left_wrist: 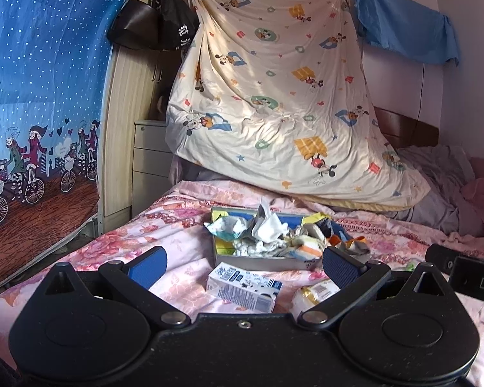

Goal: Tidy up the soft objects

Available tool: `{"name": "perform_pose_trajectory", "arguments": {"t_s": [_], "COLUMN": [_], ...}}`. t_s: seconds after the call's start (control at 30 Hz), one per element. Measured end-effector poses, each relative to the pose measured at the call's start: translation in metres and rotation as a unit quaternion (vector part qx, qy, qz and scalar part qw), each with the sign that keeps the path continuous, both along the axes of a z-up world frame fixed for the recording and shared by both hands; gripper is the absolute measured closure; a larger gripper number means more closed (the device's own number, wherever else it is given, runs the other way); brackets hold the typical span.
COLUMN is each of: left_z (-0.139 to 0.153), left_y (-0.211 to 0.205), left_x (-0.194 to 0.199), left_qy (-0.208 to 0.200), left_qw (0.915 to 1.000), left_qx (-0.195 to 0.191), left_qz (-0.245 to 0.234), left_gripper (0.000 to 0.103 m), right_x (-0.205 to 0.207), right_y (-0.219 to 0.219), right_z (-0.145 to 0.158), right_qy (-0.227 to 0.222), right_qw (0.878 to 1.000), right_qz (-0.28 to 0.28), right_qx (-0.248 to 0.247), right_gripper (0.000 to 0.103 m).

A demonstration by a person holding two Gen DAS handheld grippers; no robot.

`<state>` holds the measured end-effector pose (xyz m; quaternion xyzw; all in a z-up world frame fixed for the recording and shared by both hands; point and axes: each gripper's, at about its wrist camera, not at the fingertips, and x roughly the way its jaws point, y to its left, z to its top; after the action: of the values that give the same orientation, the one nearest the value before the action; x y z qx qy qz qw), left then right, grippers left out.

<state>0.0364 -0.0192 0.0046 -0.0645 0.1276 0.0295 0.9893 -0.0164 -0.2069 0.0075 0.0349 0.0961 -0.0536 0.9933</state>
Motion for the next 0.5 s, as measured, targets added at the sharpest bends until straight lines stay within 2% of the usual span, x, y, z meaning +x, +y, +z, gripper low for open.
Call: {"name": "perform_pose_trajectory", "arguments": {"t_s": [0.1,0.5], "left_z": [-0.004,-0.013], "left_y": [0.001,0.010], "left_x": [0.001,0.007], "left_qy": [0.006,0.027], "left_qw": [1.0000,0.9993], "left_qx": [0.007,-0.012], "left_qz": [0.004,0.023], "left_gripper": [0.001,0.001], "right_x": [0.003,0.014], "right_y": [-0.001,-0.002], "right_z": [-0.007,-0.021], "right_qy": [0.003,0.013], "right_qw": [1.000,1.000], "right_qz": [0.000,-0.001], "right_qx": [-0.001,-0.001], "right_gripper": [0.001,0.000]}}
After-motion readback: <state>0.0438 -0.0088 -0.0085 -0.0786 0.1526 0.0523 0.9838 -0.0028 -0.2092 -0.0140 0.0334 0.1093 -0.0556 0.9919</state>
